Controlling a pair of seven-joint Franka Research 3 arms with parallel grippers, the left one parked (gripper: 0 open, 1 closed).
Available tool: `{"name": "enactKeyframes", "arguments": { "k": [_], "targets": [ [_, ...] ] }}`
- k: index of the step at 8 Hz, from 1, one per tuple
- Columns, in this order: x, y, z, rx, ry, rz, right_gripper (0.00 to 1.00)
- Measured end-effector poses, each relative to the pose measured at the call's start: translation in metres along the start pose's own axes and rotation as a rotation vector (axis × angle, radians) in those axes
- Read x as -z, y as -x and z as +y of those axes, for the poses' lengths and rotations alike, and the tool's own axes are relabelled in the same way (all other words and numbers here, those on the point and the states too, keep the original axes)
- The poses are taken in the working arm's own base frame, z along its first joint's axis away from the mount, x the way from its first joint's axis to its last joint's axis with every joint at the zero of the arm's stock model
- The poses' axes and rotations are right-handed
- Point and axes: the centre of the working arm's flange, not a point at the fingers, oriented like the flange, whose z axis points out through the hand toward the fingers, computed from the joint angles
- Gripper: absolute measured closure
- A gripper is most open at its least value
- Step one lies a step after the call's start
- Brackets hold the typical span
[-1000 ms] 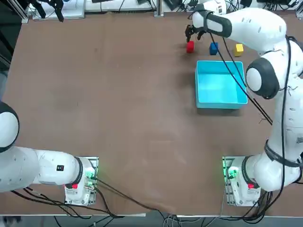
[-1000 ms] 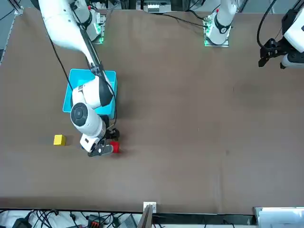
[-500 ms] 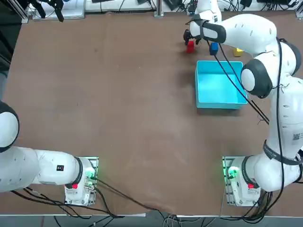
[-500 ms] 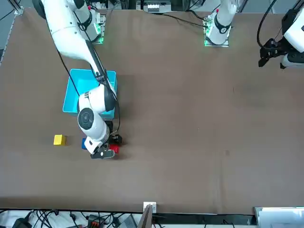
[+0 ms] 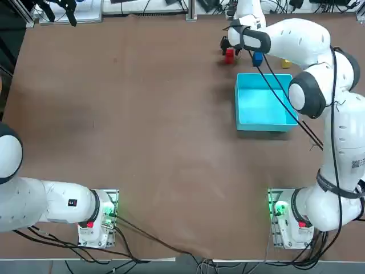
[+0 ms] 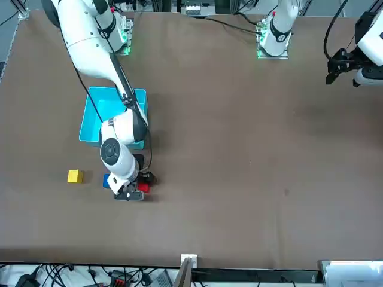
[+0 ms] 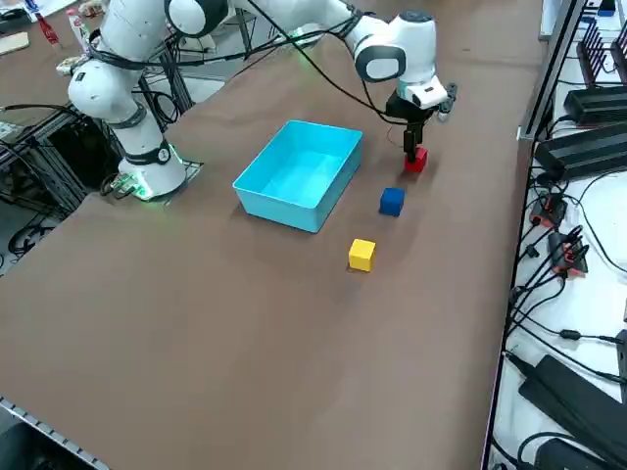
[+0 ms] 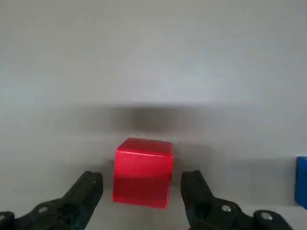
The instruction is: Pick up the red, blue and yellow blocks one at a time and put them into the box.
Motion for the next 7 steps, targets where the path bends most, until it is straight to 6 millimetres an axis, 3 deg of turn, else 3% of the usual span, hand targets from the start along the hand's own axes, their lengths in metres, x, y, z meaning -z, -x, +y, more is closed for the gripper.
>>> {"name": "enactKeyframes", "arguments": {
  "k": [5, 6, 7],
  "targets": [
    [-0.014, -0.002, -0.001, -0.044, -0.001, 0.003, 0.01],
    [-0.017, -0.002, -0.001, -0.045, 0.000, 0.003, 0.04],
    [-0.017, -0.002, -0.001, -0.058, 0.000, 0.002, 0.13]
  ]
}}
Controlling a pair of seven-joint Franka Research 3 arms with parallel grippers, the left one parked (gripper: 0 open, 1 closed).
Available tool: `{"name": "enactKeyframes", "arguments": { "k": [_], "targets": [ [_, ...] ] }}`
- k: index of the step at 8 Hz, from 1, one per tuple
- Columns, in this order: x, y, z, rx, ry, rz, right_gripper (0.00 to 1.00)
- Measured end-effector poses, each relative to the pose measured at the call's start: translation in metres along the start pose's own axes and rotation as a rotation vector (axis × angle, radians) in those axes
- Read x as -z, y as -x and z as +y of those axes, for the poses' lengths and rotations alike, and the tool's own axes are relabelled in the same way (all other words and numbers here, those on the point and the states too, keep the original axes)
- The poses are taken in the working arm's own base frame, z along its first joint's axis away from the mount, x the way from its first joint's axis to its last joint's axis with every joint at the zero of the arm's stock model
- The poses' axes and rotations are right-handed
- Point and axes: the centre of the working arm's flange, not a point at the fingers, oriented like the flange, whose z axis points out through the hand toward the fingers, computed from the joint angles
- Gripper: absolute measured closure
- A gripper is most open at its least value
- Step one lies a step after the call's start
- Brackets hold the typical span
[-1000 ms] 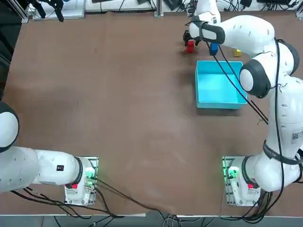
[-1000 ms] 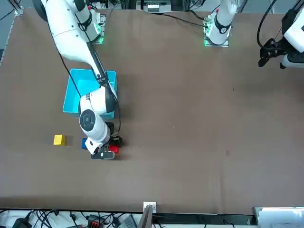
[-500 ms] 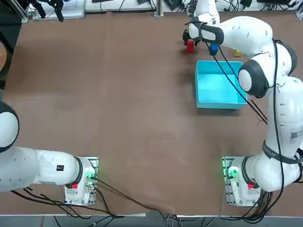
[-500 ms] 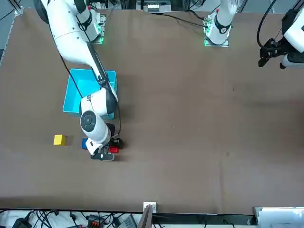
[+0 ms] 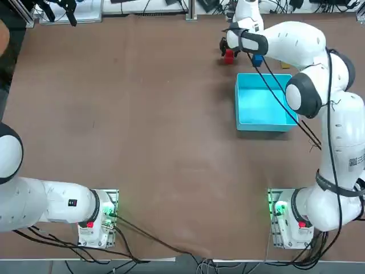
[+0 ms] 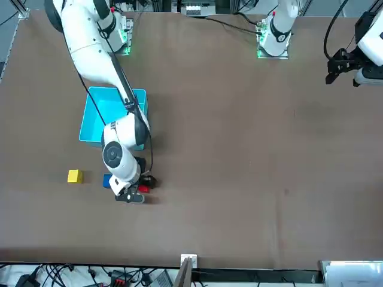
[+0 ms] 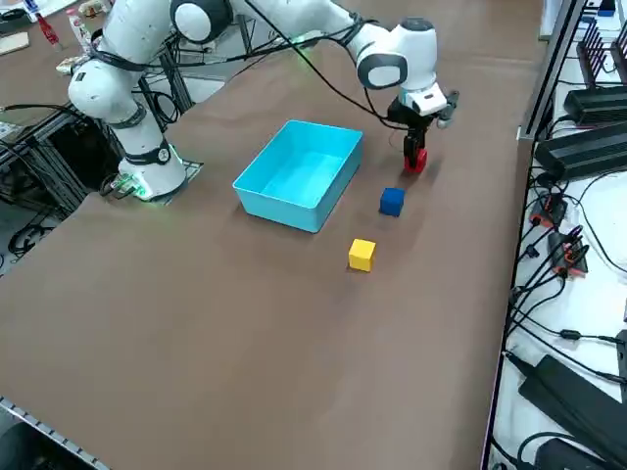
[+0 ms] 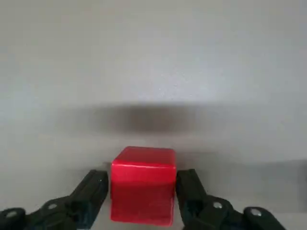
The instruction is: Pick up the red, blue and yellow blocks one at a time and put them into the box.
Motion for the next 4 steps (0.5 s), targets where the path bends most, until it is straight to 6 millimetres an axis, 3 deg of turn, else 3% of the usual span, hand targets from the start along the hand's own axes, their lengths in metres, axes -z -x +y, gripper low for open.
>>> {"name": "enactKeyframes", "arguments": {
  "k": [1, 2, 4],
  "targets": [
    [0.0002, -0.0002, -0.0001, -0.017, 0.000, 0.001, 0.18],
    [0.0022, -0.0014, -0.0004, -0.027, -0.001, 0.005, 0.30],
    [0.0102, -0.0049, -0.0031, -0.045, -0.006, 0.018, 0.30]
  ]
}}
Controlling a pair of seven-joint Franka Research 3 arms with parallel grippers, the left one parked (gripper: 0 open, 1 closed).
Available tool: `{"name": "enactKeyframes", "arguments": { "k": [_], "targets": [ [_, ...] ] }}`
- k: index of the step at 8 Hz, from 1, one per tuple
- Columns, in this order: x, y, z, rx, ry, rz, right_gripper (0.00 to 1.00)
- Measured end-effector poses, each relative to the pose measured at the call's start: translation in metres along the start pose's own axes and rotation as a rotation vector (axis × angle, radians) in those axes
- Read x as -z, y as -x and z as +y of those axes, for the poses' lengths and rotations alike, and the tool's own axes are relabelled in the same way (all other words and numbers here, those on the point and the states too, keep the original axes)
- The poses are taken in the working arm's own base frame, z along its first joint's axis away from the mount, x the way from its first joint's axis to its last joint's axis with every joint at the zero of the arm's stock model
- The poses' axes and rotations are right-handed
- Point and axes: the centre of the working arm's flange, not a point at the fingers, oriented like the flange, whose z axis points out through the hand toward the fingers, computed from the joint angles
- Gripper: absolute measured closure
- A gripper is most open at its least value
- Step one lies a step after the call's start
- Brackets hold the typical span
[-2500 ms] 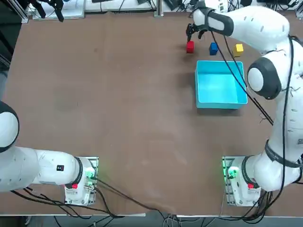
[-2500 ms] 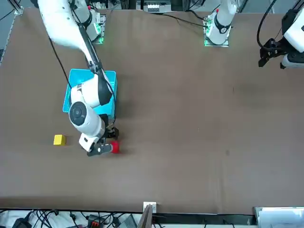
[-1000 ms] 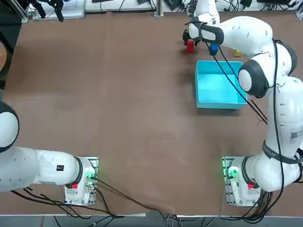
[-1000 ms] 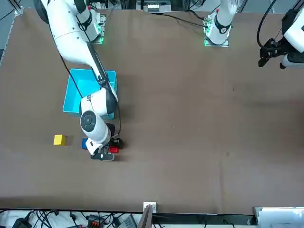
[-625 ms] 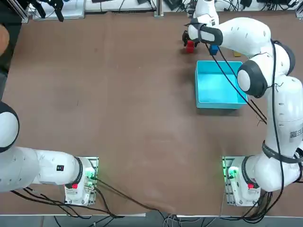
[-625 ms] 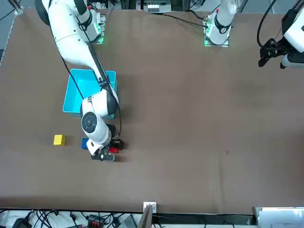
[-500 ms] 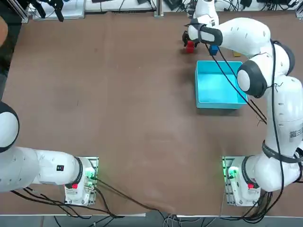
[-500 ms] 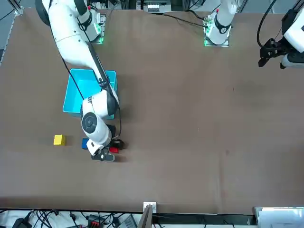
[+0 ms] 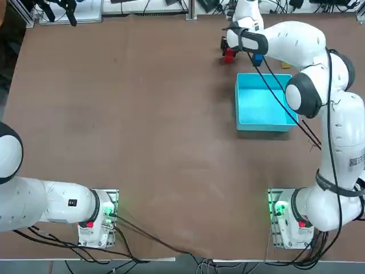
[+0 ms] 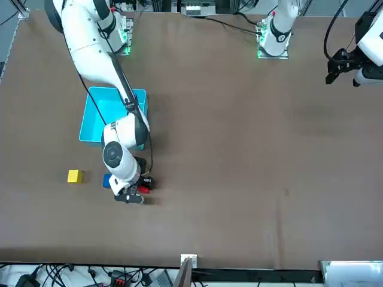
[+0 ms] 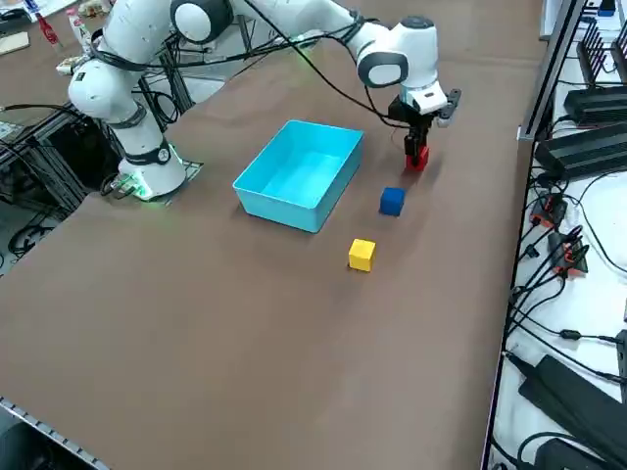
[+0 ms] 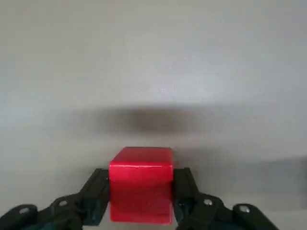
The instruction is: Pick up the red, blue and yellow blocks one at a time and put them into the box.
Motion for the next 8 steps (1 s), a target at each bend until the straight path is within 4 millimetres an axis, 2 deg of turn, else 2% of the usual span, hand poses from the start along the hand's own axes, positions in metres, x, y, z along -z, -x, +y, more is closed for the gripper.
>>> {"name": "enactKeyframes", "arguments": {
  "k": [1, 2, 4, 5, 6, 8],
  "targets": [
    [0.019, -0.005, -0.001, -0.031, 0.002, 0.003, 0.30],
    [0.051, -0.008, -0.001, -0.063, 0.014, -0.016, 0.30],
    [0.132, 0.004, 0.003, -0.097, 0.051, -0.080, 0.30],
    [0.160, 0.023, 0.005, -0.095, 0.065, -0.108, 0.30],
    [0.177, 0.049, 0.011, -0.090, 0.079, -0.134, 0.30],
    [0.190, 0.105, 0.036, -0.084, 0.111, -0.189, 0.30]
  ]
}}
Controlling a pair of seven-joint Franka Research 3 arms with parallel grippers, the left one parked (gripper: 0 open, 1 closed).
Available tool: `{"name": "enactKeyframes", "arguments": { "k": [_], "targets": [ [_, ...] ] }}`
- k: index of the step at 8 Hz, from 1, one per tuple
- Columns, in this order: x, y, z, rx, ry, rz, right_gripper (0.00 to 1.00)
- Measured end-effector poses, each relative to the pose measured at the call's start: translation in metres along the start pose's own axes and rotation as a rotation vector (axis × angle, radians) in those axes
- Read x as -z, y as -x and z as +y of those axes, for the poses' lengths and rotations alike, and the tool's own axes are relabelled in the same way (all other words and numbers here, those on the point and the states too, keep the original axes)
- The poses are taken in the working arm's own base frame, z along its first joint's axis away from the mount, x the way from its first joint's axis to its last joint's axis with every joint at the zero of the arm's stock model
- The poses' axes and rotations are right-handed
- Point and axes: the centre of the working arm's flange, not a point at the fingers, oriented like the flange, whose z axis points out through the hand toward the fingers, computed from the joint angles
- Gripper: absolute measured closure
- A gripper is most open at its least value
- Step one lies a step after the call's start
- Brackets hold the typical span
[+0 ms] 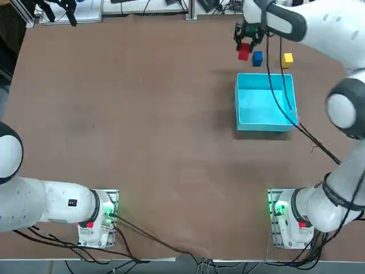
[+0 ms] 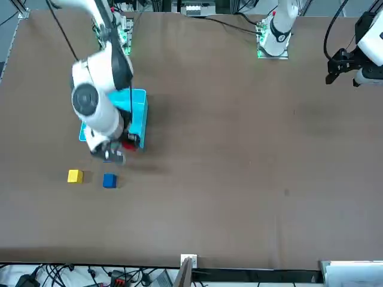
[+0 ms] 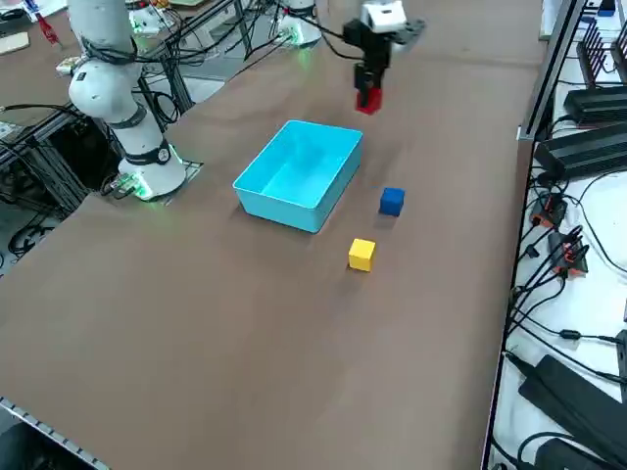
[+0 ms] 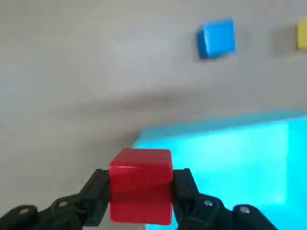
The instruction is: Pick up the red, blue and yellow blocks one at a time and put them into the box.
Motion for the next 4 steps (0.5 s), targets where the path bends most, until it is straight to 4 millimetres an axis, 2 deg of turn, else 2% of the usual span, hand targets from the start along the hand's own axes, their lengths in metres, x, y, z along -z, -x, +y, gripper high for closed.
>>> {"name": "enactKeyframes", "arguments": {
  "k": [2, 4],
  "targets": [
    [-0.023, 0.046, 0.027, 0.005, 0.001, -0.001, 0.30],
    [-0.063, 0.092, 0.052, 0.026, -0.010, 0.023, 0.30]
  ]
}}
